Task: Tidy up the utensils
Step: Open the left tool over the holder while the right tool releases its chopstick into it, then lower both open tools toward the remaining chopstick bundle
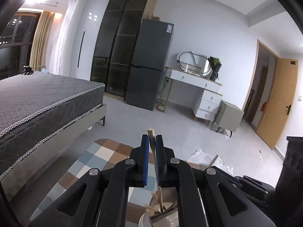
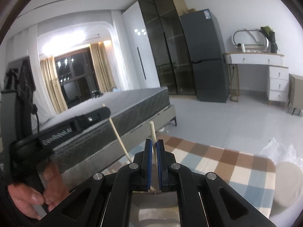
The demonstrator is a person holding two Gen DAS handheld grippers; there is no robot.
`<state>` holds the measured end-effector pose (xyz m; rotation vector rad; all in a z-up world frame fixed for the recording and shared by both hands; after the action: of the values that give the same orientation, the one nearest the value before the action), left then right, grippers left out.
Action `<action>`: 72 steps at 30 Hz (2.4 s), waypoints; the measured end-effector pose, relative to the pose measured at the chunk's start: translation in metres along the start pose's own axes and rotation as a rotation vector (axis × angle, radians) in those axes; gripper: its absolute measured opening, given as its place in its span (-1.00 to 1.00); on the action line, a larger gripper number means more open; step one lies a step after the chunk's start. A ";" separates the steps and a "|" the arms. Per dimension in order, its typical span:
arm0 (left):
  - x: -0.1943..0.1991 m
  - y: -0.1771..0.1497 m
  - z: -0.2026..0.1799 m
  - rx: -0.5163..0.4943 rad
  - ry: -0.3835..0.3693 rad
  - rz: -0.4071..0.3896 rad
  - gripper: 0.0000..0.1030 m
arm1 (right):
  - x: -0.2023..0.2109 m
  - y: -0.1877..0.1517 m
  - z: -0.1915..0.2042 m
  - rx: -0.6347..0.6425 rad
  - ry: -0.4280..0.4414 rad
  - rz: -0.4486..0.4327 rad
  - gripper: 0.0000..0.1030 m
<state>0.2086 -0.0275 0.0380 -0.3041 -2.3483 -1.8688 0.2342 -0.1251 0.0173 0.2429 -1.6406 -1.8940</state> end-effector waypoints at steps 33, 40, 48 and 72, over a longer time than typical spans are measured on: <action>0.032 -0.027 0.022 -0.001 -0.113 0.264 -0.73 | 0.035 -0.024 0.000 -0.100 -0.137 0.068 -0.83; 0.065 -0.022 0.022 -0.020 -0.082 0.256 -0.10 | 0.075 -0.016 0.021 -0.110 -0.158 0.016 -0.58; 0.099 -0.019 0.019 -0.076 -0.022 0.229 0.34 | 0.117 -0.020 0.042 -0.124 -0.191 -0.038 -0.08; 0.110 -0.089 0.045 -0.132 0.051 0.208 0.76 | 0.142 -0.102 0.054 -0.159 -0.259 0.031 0.94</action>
<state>0.0816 0.0058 -0.0323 -0.4876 -2.0754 -1.9093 0.0601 -0.1545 -0.0316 -0.0970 -1.6331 -2.0887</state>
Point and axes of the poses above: each gripper's, at about its wrist camera, not at the fingertips, and x roughly against the way its jaws point, z to its left, y to its top, the point moved 8 cm from there along -x, roughly the way its jaws point, and after that the axes turned 9 degrees about -z, right-handed, at the moved point
